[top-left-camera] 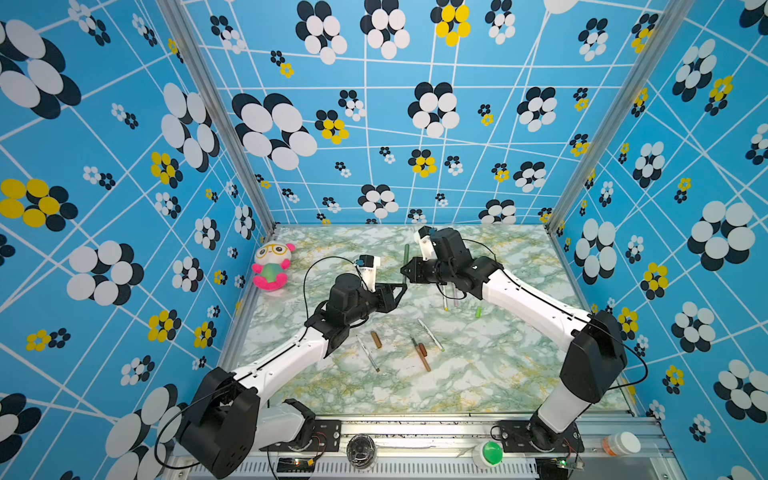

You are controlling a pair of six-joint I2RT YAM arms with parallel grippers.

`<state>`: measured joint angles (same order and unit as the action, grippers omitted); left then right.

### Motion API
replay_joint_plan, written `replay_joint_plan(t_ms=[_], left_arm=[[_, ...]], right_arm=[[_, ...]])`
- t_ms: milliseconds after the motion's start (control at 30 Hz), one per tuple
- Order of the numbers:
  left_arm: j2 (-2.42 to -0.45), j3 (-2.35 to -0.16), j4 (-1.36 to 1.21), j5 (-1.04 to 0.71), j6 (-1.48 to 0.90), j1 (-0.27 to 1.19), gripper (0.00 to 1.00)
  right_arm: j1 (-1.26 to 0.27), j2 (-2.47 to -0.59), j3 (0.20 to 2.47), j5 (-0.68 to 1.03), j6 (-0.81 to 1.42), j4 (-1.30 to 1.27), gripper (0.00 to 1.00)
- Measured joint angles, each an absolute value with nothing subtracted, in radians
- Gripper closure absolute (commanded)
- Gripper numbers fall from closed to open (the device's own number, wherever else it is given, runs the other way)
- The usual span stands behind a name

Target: Insert the pens into the pen caps

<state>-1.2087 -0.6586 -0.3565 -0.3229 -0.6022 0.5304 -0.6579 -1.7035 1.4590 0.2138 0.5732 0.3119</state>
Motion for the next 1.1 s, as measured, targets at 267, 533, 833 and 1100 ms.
replay_joint_plan(t_ms=[267,533,833,1100], left_arm=[[-1.114,-0.603,-0.298,-0.25,-0.553,0.532,0.19],[-1.095,-0.603,-0.283,-0.211,-0.503,0.531,0.01],[-1.071,-0.603,-0.281,-0.189,-0.485,0.524,0.01],[-1.071,-0.603,-0.28,-0.186,-0.485,0.524,0.01]], right_arm=[[-0.605,-1.787,1.481,0.127,0.545,0.464,0.95],[-0.593,-1.952,1.591,0.035,0.469,0.651,0.94],[-0.583,-2.13,1.73,-0.011,0.414,0.759,0.94],[-0.56,-2.207,1.773,-0.029,0.403,0.805,0.93]])
